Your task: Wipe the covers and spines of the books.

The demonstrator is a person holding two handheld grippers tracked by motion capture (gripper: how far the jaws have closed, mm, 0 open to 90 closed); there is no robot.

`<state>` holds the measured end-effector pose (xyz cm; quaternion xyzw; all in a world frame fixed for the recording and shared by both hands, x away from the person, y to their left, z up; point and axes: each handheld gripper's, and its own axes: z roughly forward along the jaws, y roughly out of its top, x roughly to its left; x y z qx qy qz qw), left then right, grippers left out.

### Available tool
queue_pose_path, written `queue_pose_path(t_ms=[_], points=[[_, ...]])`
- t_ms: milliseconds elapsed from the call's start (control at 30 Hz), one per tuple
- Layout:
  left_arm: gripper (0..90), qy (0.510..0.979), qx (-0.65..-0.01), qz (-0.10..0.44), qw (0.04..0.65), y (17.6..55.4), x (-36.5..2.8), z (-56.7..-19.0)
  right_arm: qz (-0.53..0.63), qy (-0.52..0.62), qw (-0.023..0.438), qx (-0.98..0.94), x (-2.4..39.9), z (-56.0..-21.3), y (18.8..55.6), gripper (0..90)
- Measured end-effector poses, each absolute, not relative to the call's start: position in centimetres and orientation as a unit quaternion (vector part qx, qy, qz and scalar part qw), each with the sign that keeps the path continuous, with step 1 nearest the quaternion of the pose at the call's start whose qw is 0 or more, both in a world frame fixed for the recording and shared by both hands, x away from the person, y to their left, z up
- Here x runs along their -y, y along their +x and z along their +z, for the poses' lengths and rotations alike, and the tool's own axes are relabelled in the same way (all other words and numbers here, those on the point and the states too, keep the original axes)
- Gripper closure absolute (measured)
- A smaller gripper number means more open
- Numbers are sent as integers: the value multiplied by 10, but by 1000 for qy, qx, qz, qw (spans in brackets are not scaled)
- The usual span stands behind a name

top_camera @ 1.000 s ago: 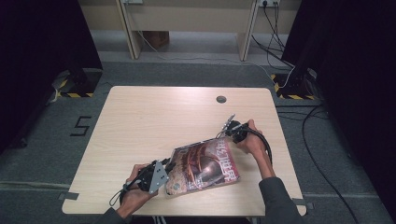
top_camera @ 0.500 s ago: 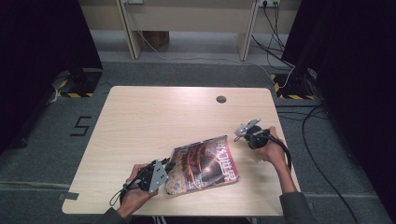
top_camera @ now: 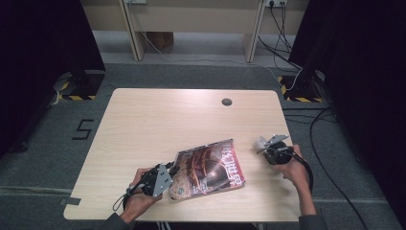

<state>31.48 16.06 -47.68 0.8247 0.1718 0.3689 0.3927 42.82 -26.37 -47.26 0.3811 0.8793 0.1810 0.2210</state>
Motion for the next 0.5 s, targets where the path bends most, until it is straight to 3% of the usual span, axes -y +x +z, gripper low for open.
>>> queue_pose_path(t_ms=[267, 500], points=[[752, 824, -174, 367, 394, 315, -161, -477, 188, 408, 212, -868, 271, -479, 427, 667], [752, 823, -173, 369, 395, 314, -161, -477, 226, 440, 229, -839, 264, -464, 425, 451]])
